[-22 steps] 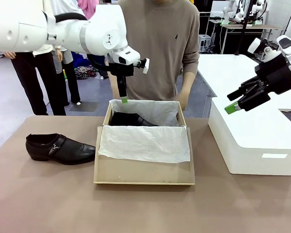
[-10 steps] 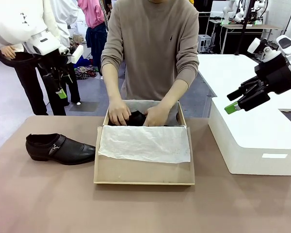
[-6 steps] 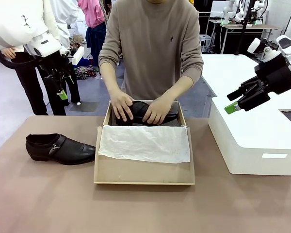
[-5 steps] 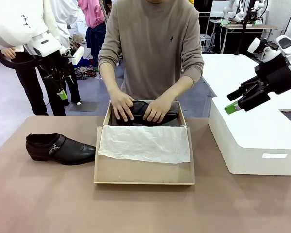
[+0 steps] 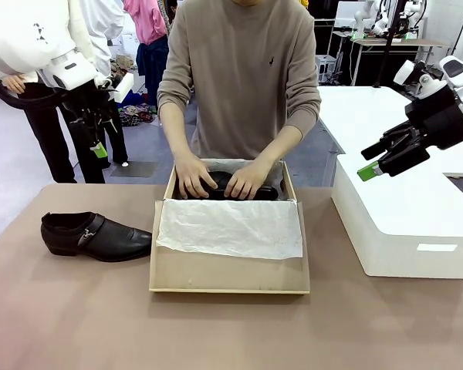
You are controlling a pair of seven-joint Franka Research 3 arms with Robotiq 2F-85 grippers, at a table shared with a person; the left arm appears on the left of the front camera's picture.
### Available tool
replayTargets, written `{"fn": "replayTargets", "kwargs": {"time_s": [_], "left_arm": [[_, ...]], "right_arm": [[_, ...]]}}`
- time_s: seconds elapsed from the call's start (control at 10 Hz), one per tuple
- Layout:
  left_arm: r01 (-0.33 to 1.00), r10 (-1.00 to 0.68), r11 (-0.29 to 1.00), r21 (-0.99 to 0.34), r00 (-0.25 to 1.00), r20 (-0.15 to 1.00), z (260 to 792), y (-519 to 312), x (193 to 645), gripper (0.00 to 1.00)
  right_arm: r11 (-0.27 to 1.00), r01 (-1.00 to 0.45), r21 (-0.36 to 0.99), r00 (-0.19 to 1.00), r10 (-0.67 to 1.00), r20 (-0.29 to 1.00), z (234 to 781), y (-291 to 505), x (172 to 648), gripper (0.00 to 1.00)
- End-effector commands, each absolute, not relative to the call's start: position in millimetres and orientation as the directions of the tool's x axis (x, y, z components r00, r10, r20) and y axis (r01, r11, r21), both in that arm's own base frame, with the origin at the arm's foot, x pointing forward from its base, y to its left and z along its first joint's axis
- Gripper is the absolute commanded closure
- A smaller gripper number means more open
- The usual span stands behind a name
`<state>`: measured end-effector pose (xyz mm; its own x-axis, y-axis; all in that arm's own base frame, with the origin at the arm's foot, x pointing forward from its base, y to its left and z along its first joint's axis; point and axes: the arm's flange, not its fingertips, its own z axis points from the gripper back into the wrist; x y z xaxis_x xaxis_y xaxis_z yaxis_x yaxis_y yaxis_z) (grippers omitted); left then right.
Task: Pack the shoes into the box.
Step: Place the other shoe of the Shoes into the Shoes Box.
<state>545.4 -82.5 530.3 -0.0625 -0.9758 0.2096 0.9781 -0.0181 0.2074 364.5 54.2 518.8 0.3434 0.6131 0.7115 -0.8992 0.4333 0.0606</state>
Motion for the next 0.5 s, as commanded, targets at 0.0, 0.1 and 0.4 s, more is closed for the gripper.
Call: {"fn": "replayTargets", "kwargs": {"time_s": [0.0, 0.1, 0.4], "left_arm": [[0.979, -0.977, -0.012, 0.202, -0.054, 0.205, 532.3, -80.8, 545.1, 0.00], [0.979, -0.977, -0.012, 0.202, -0.054, 0.205, 532.3, -80.8, 545.1, 0.00], [0.979, -0.977, -0.012, 0.202, -0.054, 0.205, 532.3, -80.8, 545.1, 0.00]], "right_arm": [[0.413, -0.909, 0.053, 0.314, 0.595, 0.740, 516.8, 54.6, 367.5, 0.00], [0.413, -0.909, 0.053, 0.314, 0.595, 0.740, 516.8, 54.6, 367.5, 0.00], [0.413, -0.909, 0.053, 0.314, 0.595, 0.740, 516.8, 54.6, 367.5, 0.00]]}}
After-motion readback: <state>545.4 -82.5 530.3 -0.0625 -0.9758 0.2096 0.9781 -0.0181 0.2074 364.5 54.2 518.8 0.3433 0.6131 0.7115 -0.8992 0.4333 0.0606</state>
